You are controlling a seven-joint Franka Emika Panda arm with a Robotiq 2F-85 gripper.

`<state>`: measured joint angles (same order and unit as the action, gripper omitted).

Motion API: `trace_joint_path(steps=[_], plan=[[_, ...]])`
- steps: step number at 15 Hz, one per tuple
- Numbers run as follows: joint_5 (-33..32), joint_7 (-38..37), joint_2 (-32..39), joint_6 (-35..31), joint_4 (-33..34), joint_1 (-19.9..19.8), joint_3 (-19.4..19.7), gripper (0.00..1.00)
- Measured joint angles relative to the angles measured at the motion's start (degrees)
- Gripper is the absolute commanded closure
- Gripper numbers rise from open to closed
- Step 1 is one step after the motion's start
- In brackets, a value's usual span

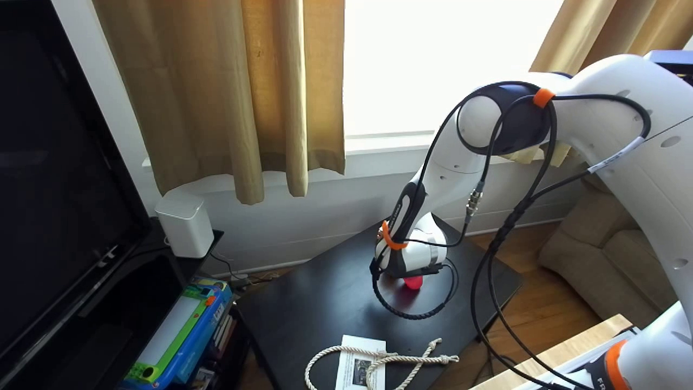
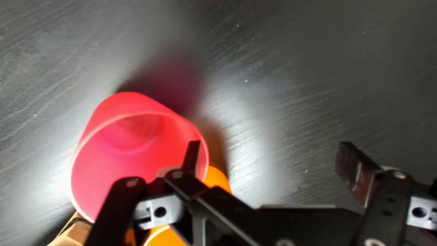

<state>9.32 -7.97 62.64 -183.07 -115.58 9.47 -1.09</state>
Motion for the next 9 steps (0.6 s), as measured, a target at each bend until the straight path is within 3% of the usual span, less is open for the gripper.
trace_joint_path(steps=[9], plan=[[0.4,-3.2,1.3,0.3,1.5,0.0,-2.6,0.00]])
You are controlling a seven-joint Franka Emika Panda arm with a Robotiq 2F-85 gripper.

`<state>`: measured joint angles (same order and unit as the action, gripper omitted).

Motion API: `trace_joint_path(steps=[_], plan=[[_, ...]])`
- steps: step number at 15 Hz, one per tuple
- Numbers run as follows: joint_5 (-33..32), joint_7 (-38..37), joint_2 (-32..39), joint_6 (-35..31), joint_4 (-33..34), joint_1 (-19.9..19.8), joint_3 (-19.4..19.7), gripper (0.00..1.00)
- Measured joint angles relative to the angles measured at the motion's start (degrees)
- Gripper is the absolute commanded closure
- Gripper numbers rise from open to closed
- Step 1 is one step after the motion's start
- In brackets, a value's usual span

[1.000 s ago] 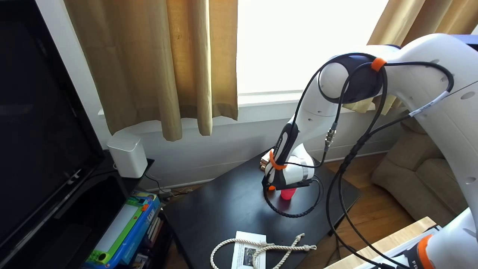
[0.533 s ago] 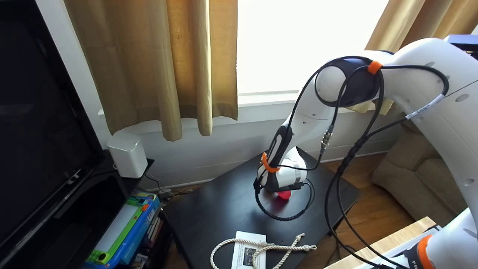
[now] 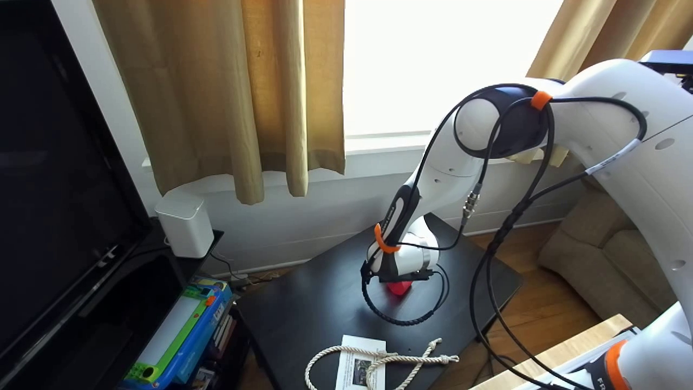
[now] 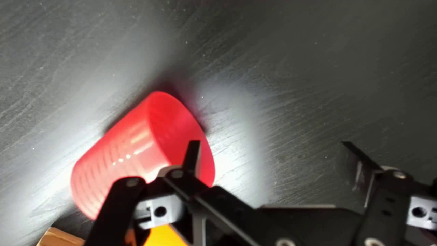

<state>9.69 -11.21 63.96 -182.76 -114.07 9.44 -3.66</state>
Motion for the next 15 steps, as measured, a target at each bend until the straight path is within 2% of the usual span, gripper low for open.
trace_joint_path(steps=[6,11,15], plan=[[0.9,-2.2,0.3,0.2,0.4,0.0,-0.1,0.00],[2.1,-3.3,-2.3,1.5,-0.1,-0.7,-0.5,0.00],[3.9,-4.6,-6.4,11.1,-1.1,-1.6,0.4,0.00]])
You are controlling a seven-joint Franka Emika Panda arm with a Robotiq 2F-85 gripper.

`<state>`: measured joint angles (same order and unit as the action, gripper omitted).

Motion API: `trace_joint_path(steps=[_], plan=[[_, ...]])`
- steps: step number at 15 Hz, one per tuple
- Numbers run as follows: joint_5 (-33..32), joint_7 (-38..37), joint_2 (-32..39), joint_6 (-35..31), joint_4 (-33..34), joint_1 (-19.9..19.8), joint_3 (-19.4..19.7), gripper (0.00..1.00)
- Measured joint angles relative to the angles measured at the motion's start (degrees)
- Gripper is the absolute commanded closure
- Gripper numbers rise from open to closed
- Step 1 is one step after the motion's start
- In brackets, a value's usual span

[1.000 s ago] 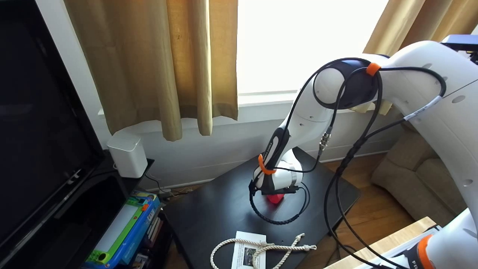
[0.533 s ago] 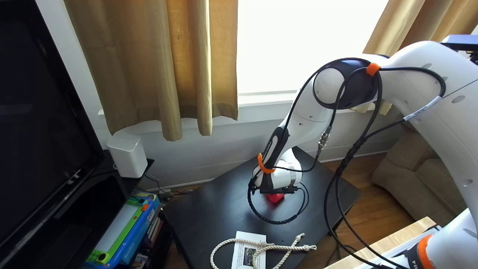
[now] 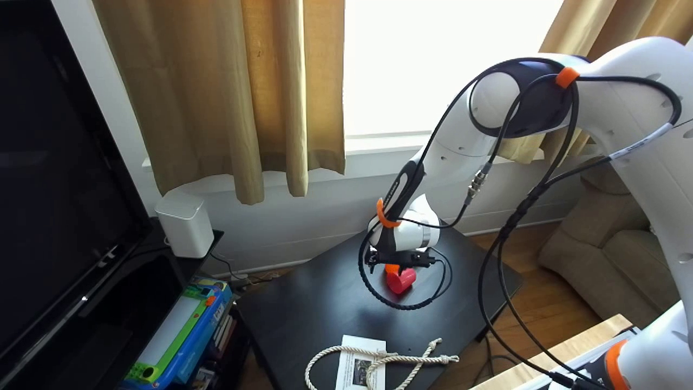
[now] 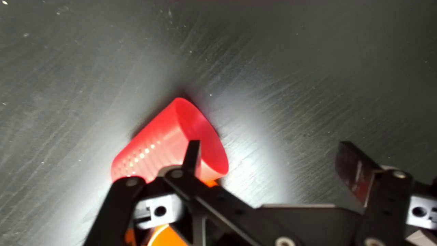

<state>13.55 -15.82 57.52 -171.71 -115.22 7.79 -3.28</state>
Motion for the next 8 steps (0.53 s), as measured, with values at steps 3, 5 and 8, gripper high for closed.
trace_joint_path(steps=[3,5,8], plan=[[1.2,-2.0,-2.1,4.8,-1.1,-0.2,2.4,0.00],[2.1,-3.2,-2.3,5.3,-1.9,-0.8,3.6,0.00],[4.4,-3.9,-2.1,5.1,-3.1,-3.1,3.3,0.00]])
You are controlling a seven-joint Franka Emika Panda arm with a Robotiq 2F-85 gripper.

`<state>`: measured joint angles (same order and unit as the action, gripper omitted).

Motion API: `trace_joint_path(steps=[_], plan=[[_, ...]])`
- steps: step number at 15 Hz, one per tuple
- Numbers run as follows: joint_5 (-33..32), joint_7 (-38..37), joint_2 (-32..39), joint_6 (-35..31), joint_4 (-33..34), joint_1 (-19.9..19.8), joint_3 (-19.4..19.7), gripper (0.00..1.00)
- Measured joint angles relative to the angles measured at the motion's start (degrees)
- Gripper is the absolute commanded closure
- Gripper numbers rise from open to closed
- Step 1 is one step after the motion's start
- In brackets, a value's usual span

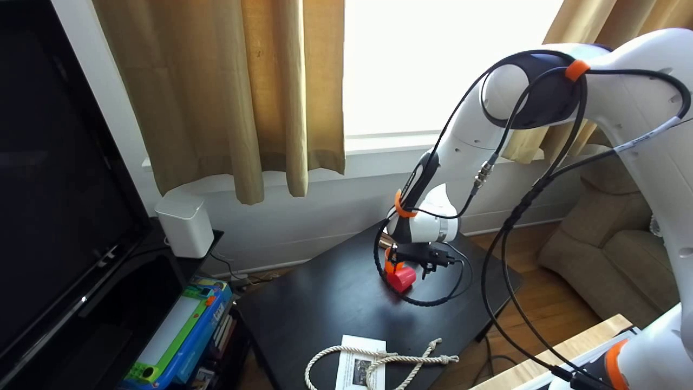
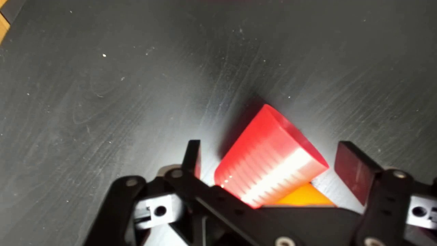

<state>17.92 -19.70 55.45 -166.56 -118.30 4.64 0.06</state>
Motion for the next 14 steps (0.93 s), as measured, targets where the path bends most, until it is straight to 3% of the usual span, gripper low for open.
trace_joint_path(steps=[9,14], plan=[[6.1,-1.9,2.9,-7.7,-0.2,-7.0,-4.6,0.00],[6.9,-4.3,5.4,-11.5,0.7,-7.4,-5.3,0.00]])
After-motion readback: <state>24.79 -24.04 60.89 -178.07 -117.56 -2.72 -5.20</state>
